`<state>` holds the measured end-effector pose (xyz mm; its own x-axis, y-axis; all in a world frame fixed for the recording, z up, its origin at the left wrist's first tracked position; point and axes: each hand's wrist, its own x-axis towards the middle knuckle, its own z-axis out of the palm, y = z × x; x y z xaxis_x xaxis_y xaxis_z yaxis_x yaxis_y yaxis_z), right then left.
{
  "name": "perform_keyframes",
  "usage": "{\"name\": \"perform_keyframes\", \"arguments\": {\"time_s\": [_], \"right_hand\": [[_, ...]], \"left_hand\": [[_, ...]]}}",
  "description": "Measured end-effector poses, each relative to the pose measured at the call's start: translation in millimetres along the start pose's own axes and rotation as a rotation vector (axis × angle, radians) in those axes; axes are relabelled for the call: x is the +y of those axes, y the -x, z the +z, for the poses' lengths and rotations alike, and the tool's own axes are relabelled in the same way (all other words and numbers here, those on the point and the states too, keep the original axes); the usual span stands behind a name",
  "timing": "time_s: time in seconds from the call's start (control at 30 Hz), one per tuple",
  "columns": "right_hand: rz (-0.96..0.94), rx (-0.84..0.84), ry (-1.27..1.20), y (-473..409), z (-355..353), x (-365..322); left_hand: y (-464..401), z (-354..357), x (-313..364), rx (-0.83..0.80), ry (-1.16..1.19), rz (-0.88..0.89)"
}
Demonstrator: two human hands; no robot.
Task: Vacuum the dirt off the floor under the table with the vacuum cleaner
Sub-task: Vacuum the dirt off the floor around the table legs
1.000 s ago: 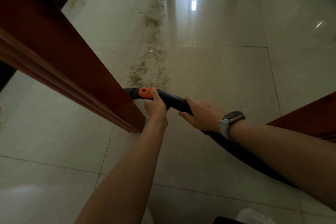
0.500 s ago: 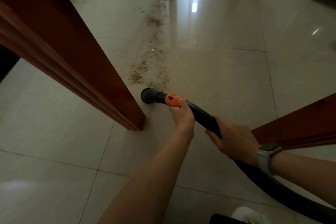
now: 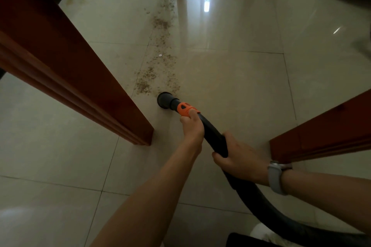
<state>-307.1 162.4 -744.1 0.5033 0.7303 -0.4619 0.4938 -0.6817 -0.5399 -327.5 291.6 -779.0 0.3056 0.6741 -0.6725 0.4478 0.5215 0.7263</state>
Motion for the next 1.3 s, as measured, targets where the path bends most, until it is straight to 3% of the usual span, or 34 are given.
{"name": "perform_keyframes", "arguments": {"time_s": [0.33, 0.63, 1.03, 1.3], "right_hand": [[0.128, 0.038, -0.204, 5.8, 1.2, 28.1], [0.197, 0.02, -0.258, -35.0, -8.8, 20.9], [0.157, -0.006, -0.197, -59.5, -12.2, 12.7], [0.113, 0.056, -0.241, -20.0, -30.9, 27.2]], "left_hand": [[7.6, 32.1, -1.4, -0.152, -0.073, 0.045], [-19.5, 28.8, 37.0, -0.309, -0.103, -0.083], [-32.0, 17.6, 58.5, -0.266, -0.088, -0.104], [5.6, 28.3, 55.3, -0.366, -0.075, -0.092]]}}
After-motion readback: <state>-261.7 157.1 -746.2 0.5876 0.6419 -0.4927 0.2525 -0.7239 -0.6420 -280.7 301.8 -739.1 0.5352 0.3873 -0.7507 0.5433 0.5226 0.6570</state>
